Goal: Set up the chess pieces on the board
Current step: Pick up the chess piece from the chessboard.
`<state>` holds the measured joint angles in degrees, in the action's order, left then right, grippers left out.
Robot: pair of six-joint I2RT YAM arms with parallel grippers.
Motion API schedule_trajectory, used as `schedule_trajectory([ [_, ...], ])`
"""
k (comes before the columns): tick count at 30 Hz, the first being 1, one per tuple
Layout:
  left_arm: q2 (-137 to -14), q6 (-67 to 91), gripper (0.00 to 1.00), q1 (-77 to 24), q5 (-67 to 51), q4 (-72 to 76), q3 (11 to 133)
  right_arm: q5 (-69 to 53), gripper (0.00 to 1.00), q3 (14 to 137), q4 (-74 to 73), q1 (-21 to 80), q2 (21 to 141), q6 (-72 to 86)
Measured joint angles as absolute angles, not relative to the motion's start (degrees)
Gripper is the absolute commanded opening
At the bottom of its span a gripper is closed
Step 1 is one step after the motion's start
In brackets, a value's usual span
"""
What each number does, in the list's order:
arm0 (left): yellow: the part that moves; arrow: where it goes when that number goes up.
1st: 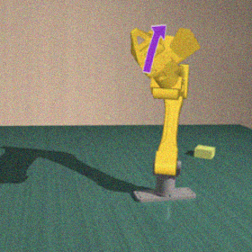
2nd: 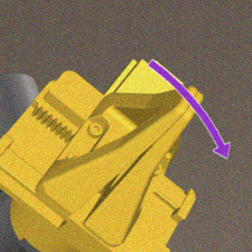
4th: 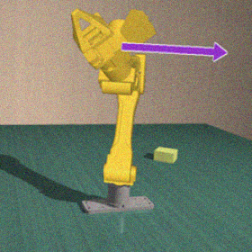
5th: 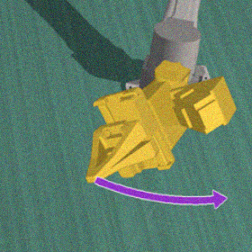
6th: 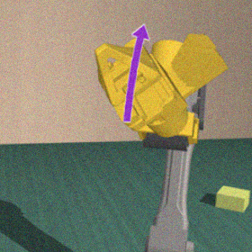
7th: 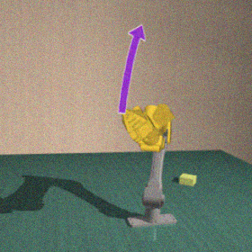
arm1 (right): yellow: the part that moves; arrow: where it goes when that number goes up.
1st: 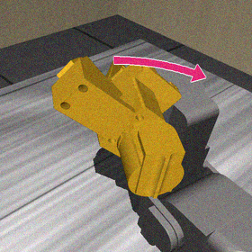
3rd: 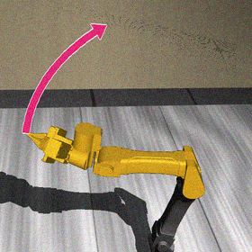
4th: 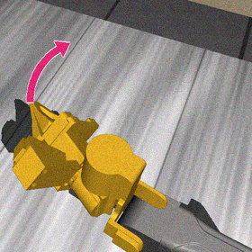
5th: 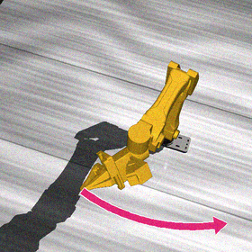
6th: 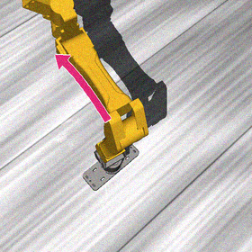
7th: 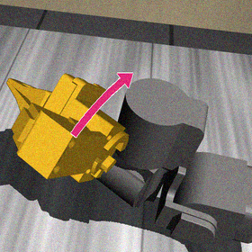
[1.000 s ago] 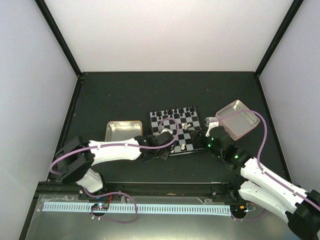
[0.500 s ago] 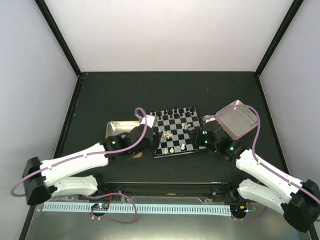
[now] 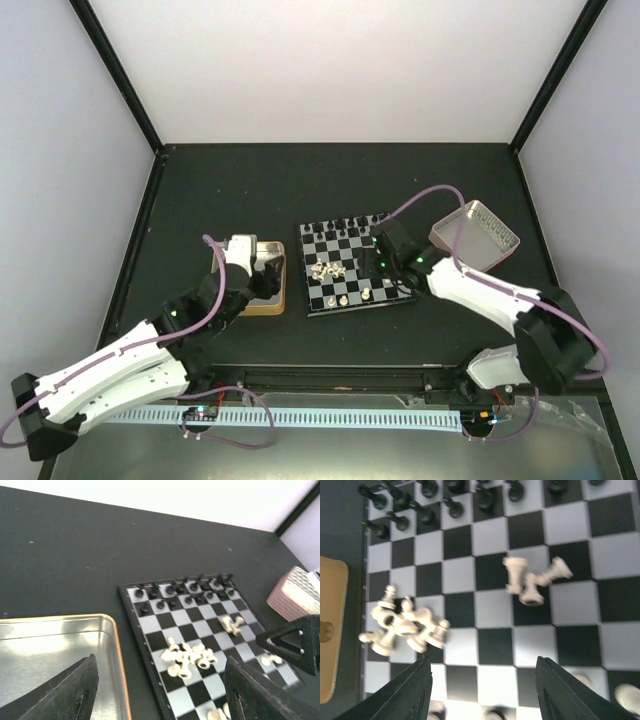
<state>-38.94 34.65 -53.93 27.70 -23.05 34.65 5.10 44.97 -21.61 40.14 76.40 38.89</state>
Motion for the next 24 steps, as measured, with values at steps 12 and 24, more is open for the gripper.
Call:
schedule_trajectory([
  [12, -35.55, 32.16, 0.73, -42.92, 26.11, -22.9, 34.65, 0.21, 0.43, 65.49, -22.55, 44.42, 98.54, 32.58],
  [24, -32.23, 31.97, 0.73, -42.39, 26.09, -26.72, 35.53, 4.75, 0.27, 68.38, -27.24, 47.62, 105.06, 33.76],
])
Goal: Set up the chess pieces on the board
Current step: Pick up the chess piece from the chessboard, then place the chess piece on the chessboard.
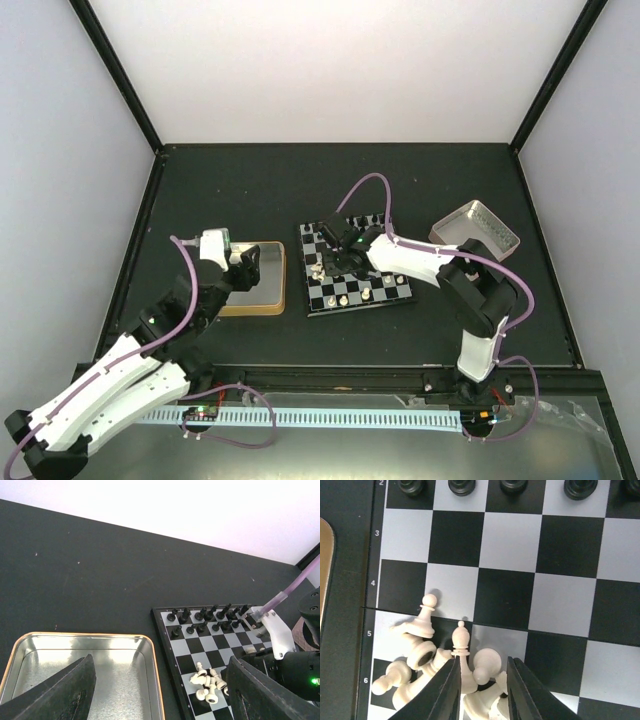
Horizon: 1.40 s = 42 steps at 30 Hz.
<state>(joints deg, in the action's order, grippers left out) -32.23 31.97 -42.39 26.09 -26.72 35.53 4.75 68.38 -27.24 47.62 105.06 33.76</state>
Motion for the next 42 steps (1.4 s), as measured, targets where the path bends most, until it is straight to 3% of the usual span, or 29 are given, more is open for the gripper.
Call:
schedule_trajectory([
  [12, -31.86, 31.64, 0.73, -42.37, 25.1, -26.74, 35.53, 7.25, 0.07, 69.87, -29.71, 47.92, 106.08, 34.65],
  [20, -31.29, 31.64, 0.73, -42.37, 24.71, -26.79, 35.51, 8.12, 0.06, 69.32, -28.75, 48.16, 104.86, 34.61],
  [34, -29.61, 31.66, 0.75, -42.37, 21.54, -27.59, 35.51, 12.53, 0.07, 53.34, -26.2, 48.16, 81.3, 36.56],
  [42, -30.41, 31.68, 0.75, -42.37, 18.96, -27.0, 35.53, 14.98, 0.07, 47.18, -31.31, 45.17, 78.59, 38.5],
])
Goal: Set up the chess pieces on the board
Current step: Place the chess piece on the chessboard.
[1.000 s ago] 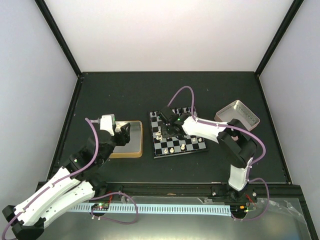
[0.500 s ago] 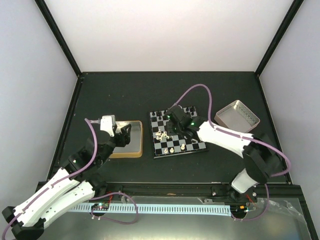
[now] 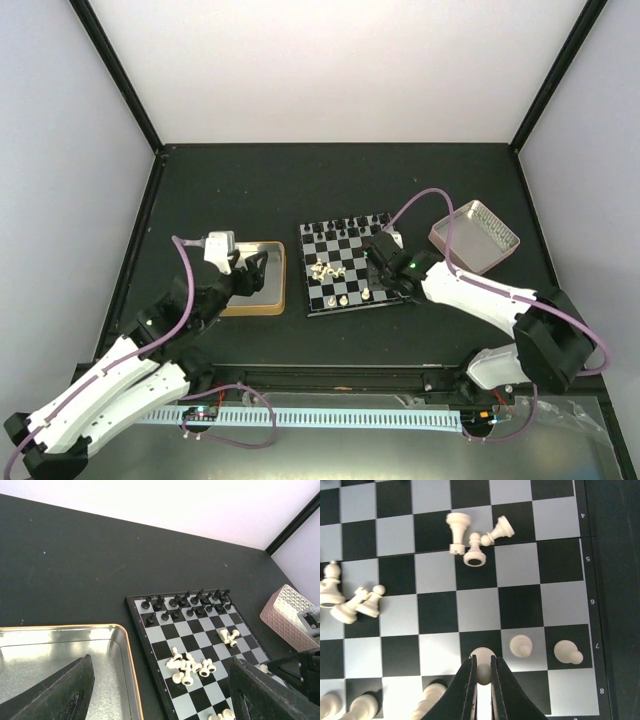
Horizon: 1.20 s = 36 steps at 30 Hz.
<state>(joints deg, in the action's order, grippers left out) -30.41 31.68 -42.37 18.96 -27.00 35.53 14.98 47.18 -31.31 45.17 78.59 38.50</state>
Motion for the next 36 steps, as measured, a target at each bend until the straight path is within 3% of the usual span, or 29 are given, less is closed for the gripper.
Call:
schedule_trajectory([
  [12, -34.35, 31.64, 0.75, -42.37, 15.33, -26.3, 35.57, 11.29, 0.08, 47.2, -30.35, 43.88, 85.41, 38.22],
  [18, -35.92, 31.57, 0.76, -42.37, 13.43, -25.26, 35.57, 10.72, 0.24, 47.18, -29.32, 43.88, 86.35, 38.68],
  [24, -36.75, 31.35, 0.75, -42.37, 12.34, -23.9, 35.99, 10.37, 0.26, 47.09, -29.5, 43.88, 86.59, 38.37],
  [36, -37.63, 29.67, 0.75, -42.37, 12.23, -22.59, 36.51, 11.62, 0.29, 46.78, -29.76, 43.88, 77.62, 39.83],
])
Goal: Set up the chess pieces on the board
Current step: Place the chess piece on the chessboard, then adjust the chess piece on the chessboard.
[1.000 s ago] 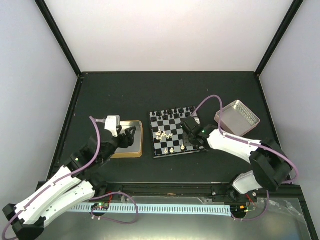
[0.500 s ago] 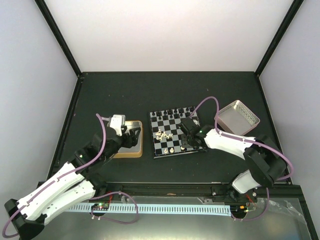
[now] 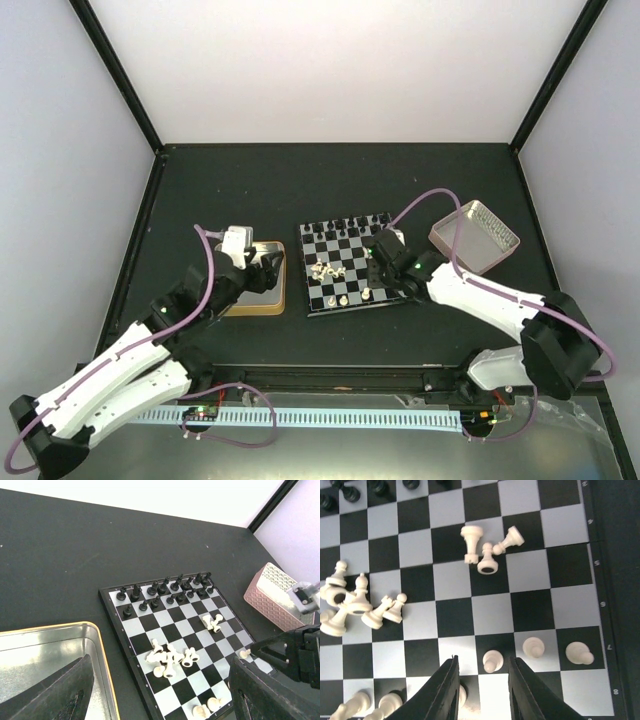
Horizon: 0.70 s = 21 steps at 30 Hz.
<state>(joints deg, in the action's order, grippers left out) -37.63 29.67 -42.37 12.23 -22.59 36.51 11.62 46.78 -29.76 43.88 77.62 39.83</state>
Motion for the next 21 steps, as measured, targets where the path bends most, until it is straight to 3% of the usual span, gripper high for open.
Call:
schedule_trajectory([
  [10, -38.39, 28.97, 0.75, -42.37, 12.21, -22.15, 36.58, 15.86, 0.32, 46.78, -30.46, 42.06, 78.91, 41.5],
  [21, -40.34, 29.04, 0.75, -42.37, 11.31, -20.88, 36.58, 16.84, 0.23, 47.27, -30.68, 41.17, 86.17, 41.58],
])
